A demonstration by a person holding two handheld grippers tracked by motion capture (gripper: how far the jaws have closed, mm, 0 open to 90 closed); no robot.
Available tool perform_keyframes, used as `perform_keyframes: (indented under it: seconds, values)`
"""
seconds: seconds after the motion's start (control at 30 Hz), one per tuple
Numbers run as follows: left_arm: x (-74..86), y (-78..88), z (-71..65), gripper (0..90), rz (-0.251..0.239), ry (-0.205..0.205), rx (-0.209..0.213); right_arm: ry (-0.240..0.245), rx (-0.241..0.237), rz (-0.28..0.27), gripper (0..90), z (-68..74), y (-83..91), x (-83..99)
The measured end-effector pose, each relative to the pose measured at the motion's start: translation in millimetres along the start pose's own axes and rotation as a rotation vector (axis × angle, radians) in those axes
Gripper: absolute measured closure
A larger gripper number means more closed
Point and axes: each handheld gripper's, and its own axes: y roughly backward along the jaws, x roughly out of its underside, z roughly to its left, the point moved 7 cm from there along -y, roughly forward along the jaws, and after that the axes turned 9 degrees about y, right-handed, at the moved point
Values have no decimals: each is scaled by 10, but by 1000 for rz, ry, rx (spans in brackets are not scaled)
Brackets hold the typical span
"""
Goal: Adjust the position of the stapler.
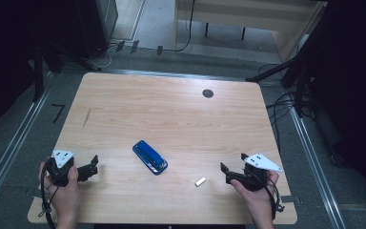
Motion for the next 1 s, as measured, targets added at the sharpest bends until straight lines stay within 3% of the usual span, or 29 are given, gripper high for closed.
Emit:
perform_keyframes:
  seconds: [0.17,0.3,0.47,0.63,0.8,1.0]
  values:
    - [23,-11,-26,0,29,-25,-6,47,-57,-3,179,268,-105,-158]
    - [23,-19,-21,0,33,-19,-11,66,-97,15,224,426,-200,-201]
    - [24,-22,-17,0,40,-13,1,99,-108,26,250,548,-297,-250]
    - [31,-21,-31,0,47,-27,2,120,-155,16,308,720,-401,-369]
    - [31,-21,-31,0,49,-27,2,120,-180,13,344,799,-466,-418]
    - [31,-21,-32,0,49,-28,5,141,-246,10,415,940,-526,-492]
